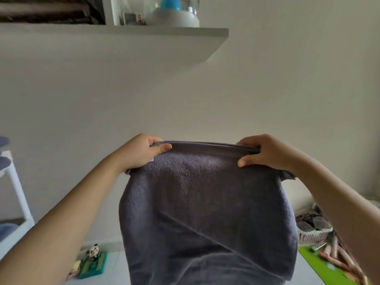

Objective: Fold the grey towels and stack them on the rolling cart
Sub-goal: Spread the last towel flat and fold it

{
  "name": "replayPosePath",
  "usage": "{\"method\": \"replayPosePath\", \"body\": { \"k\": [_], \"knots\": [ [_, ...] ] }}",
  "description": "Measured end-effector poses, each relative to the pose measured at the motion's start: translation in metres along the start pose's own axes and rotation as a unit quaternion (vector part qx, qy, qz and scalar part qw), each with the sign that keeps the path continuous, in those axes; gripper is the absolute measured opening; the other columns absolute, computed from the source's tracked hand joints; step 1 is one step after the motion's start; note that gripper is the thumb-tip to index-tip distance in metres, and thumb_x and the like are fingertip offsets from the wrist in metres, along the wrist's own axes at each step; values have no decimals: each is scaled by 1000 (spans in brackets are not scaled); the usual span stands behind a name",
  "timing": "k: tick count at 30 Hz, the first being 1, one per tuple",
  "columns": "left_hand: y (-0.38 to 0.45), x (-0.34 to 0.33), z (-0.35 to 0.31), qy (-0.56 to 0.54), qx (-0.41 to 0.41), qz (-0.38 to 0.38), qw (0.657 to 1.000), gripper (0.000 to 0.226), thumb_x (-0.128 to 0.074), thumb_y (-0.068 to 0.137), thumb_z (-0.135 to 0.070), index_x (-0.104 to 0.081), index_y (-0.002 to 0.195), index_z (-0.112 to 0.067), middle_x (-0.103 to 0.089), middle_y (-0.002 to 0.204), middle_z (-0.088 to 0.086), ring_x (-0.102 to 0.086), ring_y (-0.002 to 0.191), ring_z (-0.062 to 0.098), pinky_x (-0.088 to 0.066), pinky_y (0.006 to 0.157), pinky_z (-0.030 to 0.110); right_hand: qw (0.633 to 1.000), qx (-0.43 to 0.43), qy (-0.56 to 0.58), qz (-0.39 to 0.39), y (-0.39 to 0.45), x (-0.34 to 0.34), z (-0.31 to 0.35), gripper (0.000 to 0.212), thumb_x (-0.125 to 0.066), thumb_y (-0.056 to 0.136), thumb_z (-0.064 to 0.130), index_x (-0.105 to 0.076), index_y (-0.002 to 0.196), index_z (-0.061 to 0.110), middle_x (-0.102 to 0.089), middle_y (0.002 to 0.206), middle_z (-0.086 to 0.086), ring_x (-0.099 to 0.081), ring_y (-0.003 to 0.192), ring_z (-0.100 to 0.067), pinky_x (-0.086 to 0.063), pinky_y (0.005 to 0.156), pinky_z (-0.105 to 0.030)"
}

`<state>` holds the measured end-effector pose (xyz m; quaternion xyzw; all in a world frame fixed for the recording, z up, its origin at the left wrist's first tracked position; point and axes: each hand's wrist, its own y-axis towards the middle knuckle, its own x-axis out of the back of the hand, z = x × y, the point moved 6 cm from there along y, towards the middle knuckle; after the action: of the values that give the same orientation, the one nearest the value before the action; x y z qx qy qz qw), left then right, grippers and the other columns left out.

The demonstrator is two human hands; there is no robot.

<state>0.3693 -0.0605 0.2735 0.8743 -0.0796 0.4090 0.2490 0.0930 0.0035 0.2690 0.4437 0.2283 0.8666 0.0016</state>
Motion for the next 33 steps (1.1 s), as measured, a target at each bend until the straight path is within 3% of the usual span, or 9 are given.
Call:
{"method": "replayPosePath", "body": {
  "k": [5, 8, 12, 16, 19, 22, 25, 29, 33],
  "knots": [
    [20, 14, 7, -4, -4, -5, 1000, 21, -56, 93, -35, -71, 92, -20, -50, 48, -4, -39, 28, -1, -27, 29, 12, 993, -28, -108, 40, 23, 18, -5, 13, -71, 79, 37, -68, 76, 25, -66, 65, 8, -59, 61, -4, -41, 56, -18],
    [53, 10, 37, 81, 17, -2, 997, 31, -53, 94, -39, -68, 85, -13, -50, 53, -2, -52, 50, 11, -35, 46, 22, 986, -43, -164, -12, 63, 5, -25, 24, -64, 86, 34, -66, 71, 16, -59, 64, 0, -55, 67, -19, -37, 57, -21],
    [80, 7, 55, 137, 29, -120, 983, 40, -49, 94, -43, -61, 78, -9, -59, 60, -2, -58, 72, 24, -38, 61, 30, 937, -96, -293, -162, 91, -6, -41, 29, -50, 93, 42, -67, 87, 20, -68, 90, -6, -59, 89, -30, -37, 71, -32],
    [88, 24, 43, 164, -2, -202, 966, 39, -46, 95, -44, -62, 79, -12, -63, 68, -1, -55, 77, 25, -35, 66, 31, 900, -34, -308, -305, 94, 8, -20, 28, -49, 94, 38, -70, 91, 18, -69, 95, -4, -56, 92, -30, -31, 81, -34],
    [91, 26, 36, 238, -32, -158, 958, 39, -45, 96, -45, -64, 85, -12, -65, 80, 3, -57, 84, 27, -30, 68, 30, 902, -57, -338, -261, 98, 12, -22, 31, -46, 96, 40, -69, 95, 18, -68, 101, -5, -55, 95, -29, -29, 78, -33],
    [80, 25, 35, 223, -39, -178, 958, 37, -45, 96, -43, -66, 89, -13, -66, 86, 5, -55, 89, 29, -32, 73, 32, 912, -57, -317, -253, 92, 7, -25, 31, -46, 96, 39, -68, 95, 18, -66, 101, -5, -54, 95, -30, -32, 76, -33],
    [73, 21, 35, 197, -9, -160, 967, 40, -46, 96, -44, -64, 88, -10, -62, 77, 6, -54, 81, 31, -35, 66, 33, 928, -88, -275, -236, 81, 7, -28, 31, -43, 97, 37, -64, 94, 15, -66, 93, -12, -54, 82, -32, -32, 65, -31],
    [64, 19, 33, 145, -10, -126, 981, 41, -47, 96, -41, -59, 79, -7, -54, 60, 1, -51, 68, 26, -35, 62, 33, 956, -81, -203, -194, 71, 9, -23, 27, -43, 98, 32, -61, 96, 12, -63, 90, -16, -50, 76, -30, -36, 61, -31],
    [50, 21, 28, 62, -3, -134, 989, 38, -47, 98, -36, -62, 87, -3, -50, 56, -1, -55, 64, 18, -36, 58, 24, 981, -20, -102, -163, 51, 9, -14, 19, -43, 98, 23, -55, 113, 26, -64, 88, -9, -54, 78, -28, -38, 64, -31]
  ]
}}
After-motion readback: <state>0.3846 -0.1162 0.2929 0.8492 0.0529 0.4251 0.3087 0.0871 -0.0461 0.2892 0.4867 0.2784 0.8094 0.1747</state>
